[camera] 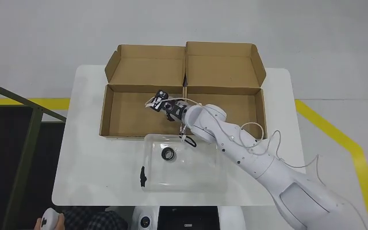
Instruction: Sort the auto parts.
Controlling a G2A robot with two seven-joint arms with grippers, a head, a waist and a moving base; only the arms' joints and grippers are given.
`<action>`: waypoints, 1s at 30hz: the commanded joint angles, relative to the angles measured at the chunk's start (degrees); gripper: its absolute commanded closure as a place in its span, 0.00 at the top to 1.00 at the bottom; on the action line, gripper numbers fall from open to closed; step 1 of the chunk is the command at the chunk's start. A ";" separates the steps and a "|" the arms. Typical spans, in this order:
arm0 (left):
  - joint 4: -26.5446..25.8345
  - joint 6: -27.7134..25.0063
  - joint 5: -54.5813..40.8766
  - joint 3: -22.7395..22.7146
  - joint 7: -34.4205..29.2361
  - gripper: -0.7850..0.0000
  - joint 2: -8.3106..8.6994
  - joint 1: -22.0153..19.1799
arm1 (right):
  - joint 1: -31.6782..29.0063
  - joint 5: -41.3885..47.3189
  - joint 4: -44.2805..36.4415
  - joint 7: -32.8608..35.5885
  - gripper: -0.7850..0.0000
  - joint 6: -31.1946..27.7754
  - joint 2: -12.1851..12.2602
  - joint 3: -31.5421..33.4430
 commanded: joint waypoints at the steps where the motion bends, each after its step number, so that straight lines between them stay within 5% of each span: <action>1: 0.00 0.00 0.00 0.00 0.00 1.00 0.00 0.00 | -0.02 -0.14 0.28 0.21 0.37 -0.27 -0.20 0.11; 13: 0.00 0.00 0.00 0.00 0.00 1.00 0.00 0.00 | -3.23 -3.58 -8.39 0.70 0.44 -2.54 0.50 3.97; 30: 0.00 0.00 0.00 0.00 0.00 1.00 0.00 0.00 | -20.93 -6.58 -35.61 4.49 0.47 -15.40 5.87 15.24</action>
